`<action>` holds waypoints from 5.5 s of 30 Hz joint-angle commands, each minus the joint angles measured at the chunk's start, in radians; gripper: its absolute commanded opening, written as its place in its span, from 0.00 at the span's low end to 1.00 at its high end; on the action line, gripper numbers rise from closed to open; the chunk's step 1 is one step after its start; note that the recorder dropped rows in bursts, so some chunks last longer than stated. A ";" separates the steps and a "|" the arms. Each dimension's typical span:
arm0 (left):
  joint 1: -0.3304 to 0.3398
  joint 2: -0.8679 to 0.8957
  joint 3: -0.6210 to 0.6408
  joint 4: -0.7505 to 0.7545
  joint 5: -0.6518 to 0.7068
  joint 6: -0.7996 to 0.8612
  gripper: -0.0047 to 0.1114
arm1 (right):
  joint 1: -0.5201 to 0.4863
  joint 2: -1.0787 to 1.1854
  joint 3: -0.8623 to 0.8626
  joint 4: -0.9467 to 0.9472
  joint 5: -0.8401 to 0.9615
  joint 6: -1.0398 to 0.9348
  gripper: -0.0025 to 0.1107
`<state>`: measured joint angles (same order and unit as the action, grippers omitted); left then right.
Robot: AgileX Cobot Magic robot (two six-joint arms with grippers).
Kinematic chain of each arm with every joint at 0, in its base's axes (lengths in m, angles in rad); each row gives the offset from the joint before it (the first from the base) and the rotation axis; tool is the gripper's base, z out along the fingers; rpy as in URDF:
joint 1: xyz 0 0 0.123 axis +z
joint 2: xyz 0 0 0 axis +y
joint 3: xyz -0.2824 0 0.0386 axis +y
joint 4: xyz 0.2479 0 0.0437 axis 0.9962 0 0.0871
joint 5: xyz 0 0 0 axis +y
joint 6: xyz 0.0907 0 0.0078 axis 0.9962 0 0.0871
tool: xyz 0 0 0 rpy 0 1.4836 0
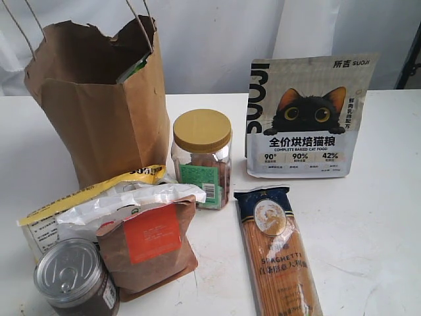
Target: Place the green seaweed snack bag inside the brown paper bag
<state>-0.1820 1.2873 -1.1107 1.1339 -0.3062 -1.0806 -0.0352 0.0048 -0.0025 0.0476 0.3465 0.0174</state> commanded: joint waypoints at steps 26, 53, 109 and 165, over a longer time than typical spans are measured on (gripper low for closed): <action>0.003 -0.519 0.460 0.274 0.014 -0.535 0.04 | -0.006 -0.005 0.002 0.002 -0.002 -0.004 0.02; 0.003 -0.532 0.586 0.348 -0.132 -0.602 0.04 | -0.006 -0.005 0.002 0.002 -0.002 -0.004 0.02; 0.207 -1.287 1.111 -1.127 0.522 0.776 0.04 | -0.006 -0.005 0.002 0.002 -0.002 -0.004 0.02; 0.143 -1.287 1.111 -1.120 0.588 1.007 0.04 | -0.006 -0.005 0.002 0.002 -0.002 -0.004 0.02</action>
<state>-0.0337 0.0042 -0.0047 0.0142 0.2909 -0.0788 -0.0352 0.0048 -0.0025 0.0476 0.3465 0.0174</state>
